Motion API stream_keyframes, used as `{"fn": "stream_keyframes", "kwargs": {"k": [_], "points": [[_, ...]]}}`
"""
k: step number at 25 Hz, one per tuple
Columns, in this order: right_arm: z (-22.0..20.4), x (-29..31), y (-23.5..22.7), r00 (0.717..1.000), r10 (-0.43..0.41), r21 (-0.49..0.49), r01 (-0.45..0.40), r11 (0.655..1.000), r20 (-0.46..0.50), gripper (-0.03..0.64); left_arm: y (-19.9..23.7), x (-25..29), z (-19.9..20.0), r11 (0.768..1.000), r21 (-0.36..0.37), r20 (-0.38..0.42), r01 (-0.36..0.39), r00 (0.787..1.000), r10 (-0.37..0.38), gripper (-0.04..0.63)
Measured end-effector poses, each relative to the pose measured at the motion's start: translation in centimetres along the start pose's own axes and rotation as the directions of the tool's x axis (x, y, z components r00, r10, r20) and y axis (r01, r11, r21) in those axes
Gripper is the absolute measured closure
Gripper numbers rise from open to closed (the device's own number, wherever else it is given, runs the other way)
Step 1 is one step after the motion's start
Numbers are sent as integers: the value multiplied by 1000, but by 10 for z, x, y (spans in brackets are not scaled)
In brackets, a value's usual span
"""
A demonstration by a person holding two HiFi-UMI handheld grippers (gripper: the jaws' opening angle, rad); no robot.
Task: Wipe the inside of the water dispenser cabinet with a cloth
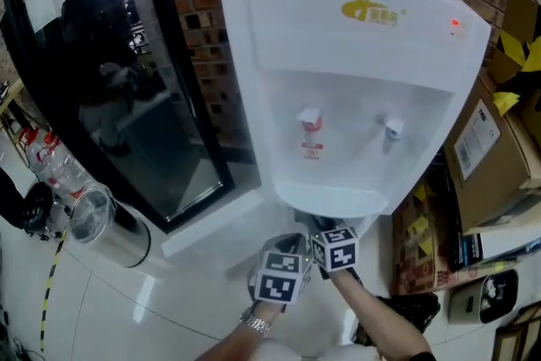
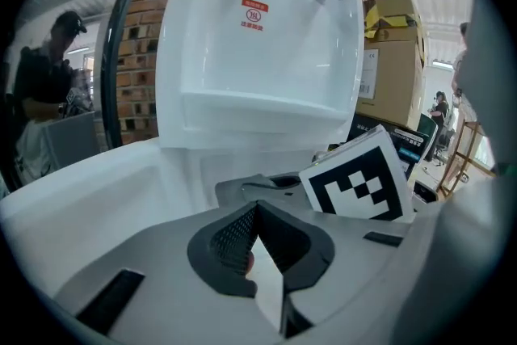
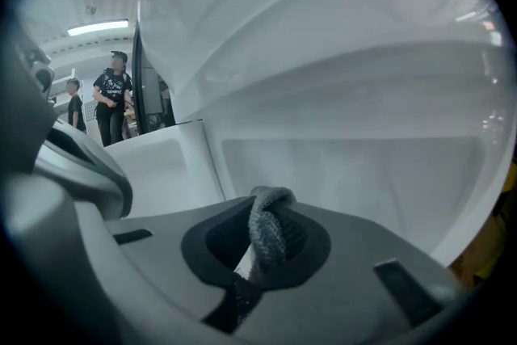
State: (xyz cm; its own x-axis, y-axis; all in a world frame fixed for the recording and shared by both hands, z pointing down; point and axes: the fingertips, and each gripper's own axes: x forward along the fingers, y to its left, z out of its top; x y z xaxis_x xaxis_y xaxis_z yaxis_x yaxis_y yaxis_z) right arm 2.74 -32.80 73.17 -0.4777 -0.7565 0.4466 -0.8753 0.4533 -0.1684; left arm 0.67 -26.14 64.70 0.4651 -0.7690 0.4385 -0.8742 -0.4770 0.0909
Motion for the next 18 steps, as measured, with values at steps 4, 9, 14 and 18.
{"fn": "stream_keyframes", "kwargs": {"k": [4, 9, 14, 18], "points": [[7, 11, 4, 999, -14, -2, 14, 1000, 32, 607, 11, -4, 2, 1000, 0, 12, -24, 1000, 24, 594], [-14, 41, 14, 999, 22, -31, -21, 999, 28, 607, 27, -18, 4, 998, -21, 35, -60, 998, 60, 594], [-82, 70, 9, 991, 3, -41, -9, 999, -137, 607, 29, -28, 1, 998, -13, 33, -59, 998, 60, 594], [-105, 68, 9, 982, -1, -32, -5, 999, -190, 607, 27, -29, 0, 999, -4, 30, -53, 998, 53, 594]]}}
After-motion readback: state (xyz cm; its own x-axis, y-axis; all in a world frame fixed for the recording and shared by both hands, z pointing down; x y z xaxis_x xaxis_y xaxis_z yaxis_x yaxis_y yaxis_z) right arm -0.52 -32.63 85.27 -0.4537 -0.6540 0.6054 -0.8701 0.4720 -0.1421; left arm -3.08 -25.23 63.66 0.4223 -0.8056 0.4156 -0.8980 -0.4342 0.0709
